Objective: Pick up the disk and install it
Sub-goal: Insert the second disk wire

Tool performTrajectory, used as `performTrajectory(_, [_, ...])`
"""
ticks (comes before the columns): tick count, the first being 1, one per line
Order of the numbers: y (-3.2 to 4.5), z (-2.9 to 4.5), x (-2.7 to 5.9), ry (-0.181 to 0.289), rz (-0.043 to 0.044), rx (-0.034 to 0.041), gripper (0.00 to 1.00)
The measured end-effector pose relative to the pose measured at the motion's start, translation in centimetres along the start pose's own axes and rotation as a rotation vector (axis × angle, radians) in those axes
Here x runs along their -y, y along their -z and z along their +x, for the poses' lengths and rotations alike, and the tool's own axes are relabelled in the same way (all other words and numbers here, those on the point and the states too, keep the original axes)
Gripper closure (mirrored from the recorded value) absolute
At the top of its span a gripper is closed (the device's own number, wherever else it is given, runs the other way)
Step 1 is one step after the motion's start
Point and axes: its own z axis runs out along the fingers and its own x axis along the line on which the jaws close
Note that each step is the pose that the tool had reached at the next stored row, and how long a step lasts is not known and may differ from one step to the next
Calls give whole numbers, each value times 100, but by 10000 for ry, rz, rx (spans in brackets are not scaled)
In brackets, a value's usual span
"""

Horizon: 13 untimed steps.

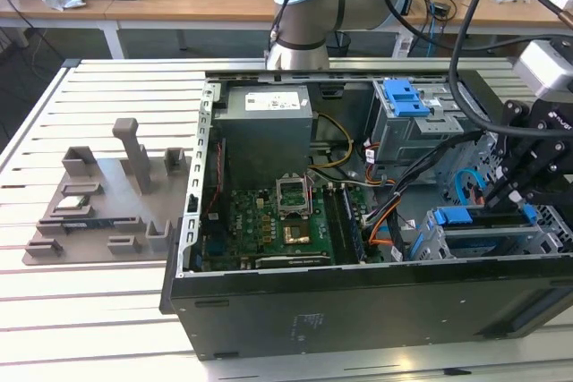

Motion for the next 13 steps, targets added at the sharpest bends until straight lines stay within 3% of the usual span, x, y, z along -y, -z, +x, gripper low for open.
performTrajectory(13, [-14,4,5,5,-43,1,84])
